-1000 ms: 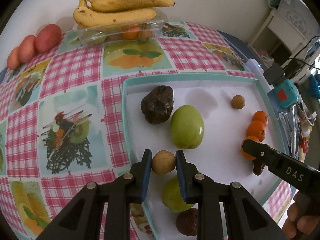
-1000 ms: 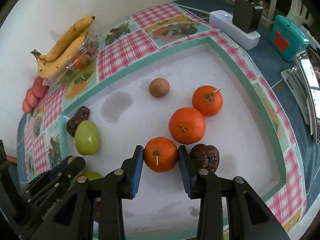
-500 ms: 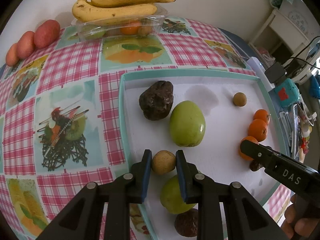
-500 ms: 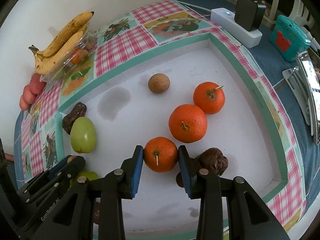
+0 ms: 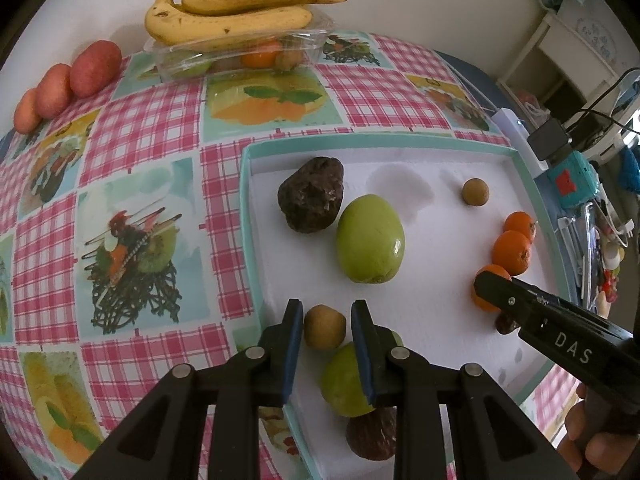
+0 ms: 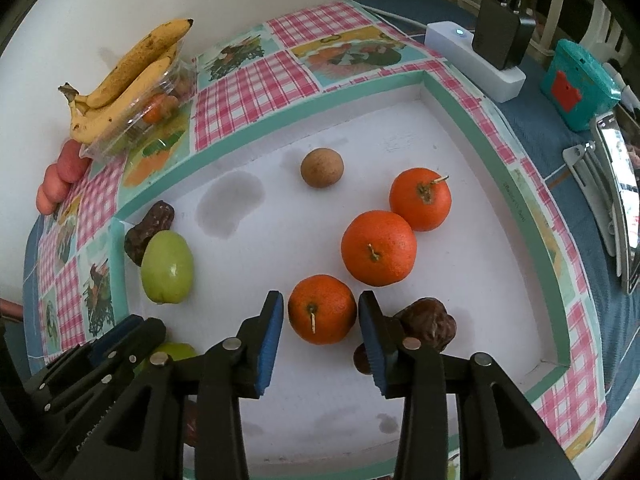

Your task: Organize fruits

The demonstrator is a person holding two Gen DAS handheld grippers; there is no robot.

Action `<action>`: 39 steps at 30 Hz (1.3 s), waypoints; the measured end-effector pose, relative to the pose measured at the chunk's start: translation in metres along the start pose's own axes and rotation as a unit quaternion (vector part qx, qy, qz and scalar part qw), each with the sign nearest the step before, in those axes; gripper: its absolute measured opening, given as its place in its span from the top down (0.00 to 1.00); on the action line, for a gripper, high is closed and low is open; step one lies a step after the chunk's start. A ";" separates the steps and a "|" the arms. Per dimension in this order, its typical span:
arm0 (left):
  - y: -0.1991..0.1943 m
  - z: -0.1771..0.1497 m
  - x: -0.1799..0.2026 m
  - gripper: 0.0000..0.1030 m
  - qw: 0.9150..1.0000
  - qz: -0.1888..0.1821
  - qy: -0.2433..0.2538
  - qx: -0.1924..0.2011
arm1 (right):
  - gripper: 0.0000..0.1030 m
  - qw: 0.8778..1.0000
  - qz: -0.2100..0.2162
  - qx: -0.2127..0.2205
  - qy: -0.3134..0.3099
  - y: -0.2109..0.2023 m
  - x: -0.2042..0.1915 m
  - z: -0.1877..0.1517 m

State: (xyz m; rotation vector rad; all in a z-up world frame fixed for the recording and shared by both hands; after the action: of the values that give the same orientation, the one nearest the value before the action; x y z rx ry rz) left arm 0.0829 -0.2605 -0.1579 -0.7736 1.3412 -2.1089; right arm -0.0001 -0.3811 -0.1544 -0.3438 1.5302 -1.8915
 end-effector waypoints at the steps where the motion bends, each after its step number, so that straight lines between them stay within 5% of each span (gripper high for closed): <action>1: -0.001 0.000 0.000 0.72 1.000 0.002 0.000 0.000 | 0.58 1.000 0.000 0.001 -0.001 -0.001 -0.001 0.000; 11: -0.025 0.000 -0.004 0.70 1.000 0.007 -0.003 0.011 | 0.57 1.000 0.002 0.026 -0.014 -0.018 -0.011 0.005; 13: -0.032 0.000 -0.007 0.54 1.000 0.014 -0.004 0.016 | 0.50 0.999 0.003 0.030 -0.018 -0.022 -0.012 0.006; 14: -0.036 -0.001 -0.011 0.34 1.000 0.023 -0.006 0.018 | 0.48 0.999 0.004 0.031 -0.021 -0.024 -0.014 0.006; 15: -0.038 -0.002 -0.015 0.26 0.999 0.029 -0.007 0.020 | 0.48 0.999 0.004 0.033 -0.025 -0.025 -0.016 0.005; 20: -0.049 -0.014 -0.057 0.16 0.996 0.081 -0.044 0.013 | 0.42 0.998 0.004 0.041 -0.047 -0.031 -0.027 0.003; 23: -0.051 -0.023 -0.085 0.02 0.991 0.115 -0.070 0.009 | 0.25 0.997 -0.003 0.045 -0.064 -0.031 -0.035 -0.002; 39: -0.085 -0.049 -0.126 0.00 0.975 0.183 -0.098 0.076 | 0.18 0.987 0.009 0.065 -0.149 -0.030 -0.078 -0.039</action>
State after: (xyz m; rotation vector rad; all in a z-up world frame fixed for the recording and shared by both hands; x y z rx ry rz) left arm 0.1262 -0.1112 -0.1201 -0.6004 1.1063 -1.7706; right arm 0.0246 -0.2984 -0.1209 -0.5269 1.2031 -1.8205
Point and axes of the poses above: each gripper's, at about its wrist camera, not at the fingertips, and y roughly the way its jaws point, x to its right, z to its top, the point moved 10 cm from there along y, roughly the way its jaws point, and after that the axes turned 7 degrees about y, right-handed, at the moved point
